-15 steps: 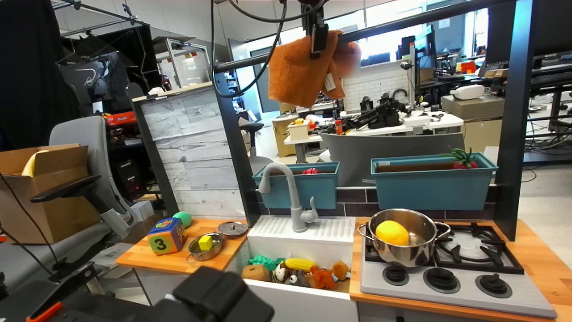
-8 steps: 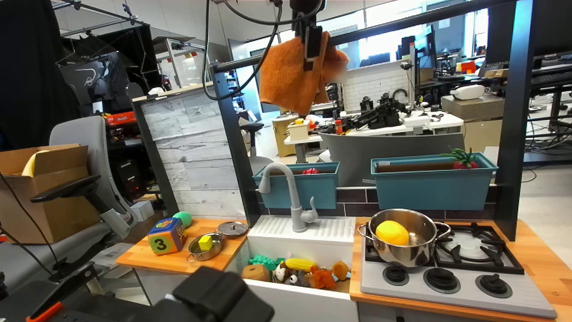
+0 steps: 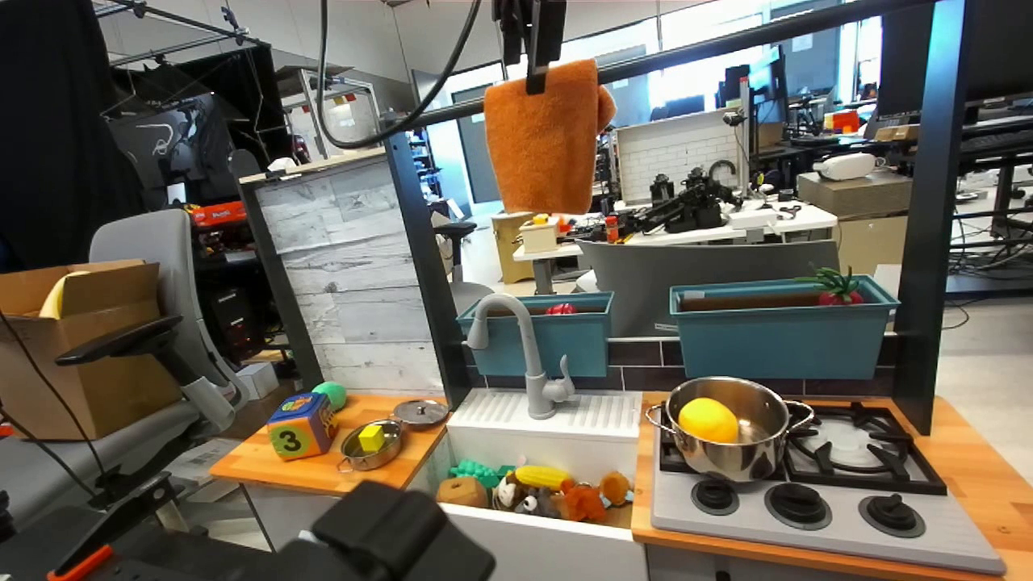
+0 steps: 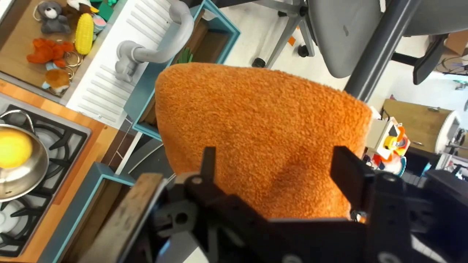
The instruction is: Pick up the towel on the rack
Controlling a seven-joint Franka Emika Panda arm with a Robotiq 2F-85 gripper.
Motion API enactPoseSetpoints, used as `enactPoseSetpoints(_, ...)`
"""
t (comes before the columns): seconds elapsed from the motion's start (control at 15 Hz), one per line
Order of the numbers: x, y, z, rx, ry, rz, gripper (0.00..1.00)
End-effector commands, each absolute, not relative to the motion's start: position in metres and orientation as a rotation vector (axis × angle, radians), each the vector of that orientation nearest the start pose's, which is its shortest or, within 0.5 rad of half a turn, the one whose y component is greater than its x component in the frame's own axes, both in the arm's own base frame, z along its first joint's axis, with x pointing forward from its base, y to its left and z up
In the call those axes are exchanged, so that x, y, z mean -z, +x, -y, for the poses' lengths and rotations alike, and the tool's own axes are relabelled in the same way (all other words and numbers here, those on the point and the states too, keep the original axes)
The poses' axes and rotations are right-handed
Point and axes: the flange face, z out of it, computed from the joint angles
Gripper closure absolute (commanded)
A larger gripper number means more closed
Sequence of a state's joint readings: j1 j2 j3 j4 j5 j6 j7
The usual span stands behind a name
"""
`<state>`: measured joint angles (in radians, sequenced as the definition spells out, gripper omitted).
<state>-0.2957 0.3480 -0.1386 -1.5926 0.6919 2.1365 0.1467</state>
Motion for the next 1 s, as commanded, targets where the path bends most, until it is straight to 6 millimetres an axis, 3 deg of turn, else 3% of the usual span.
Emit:
enactPoseSetpoints(0.0, -0.464, 0.609, 0.248, 0.322, -2.348, -1.082, 0.49)
enactPoseSetpoints(0.07, -0.462, 0.606, 0.247, 0.314, -2.356, -1.086, 0.15)
enactPoseSetpoints(0.2, -0.458, 0.602, 0.247, 0.310, -2.354, -1.093, 0.12)
enactPoseSetpoints(0.27, -0.457, 0.601, 0.247, 0.331, -2.347, -1.094, 0.06)
enactPoseSetpoints(0.4, -0.461, 0.601, 0.249, 0.461, -2.289, -1.098, 0.00)
enactPoseSetpoints(0.6, -0.471, 0.604, 0.251, 0.675, -2.211, -1.102, 0.00)
enactPoseSetpoints(0.93, -0.467, 0.629, 0.246, 0.767, -2.172, -1.135, 0.00)
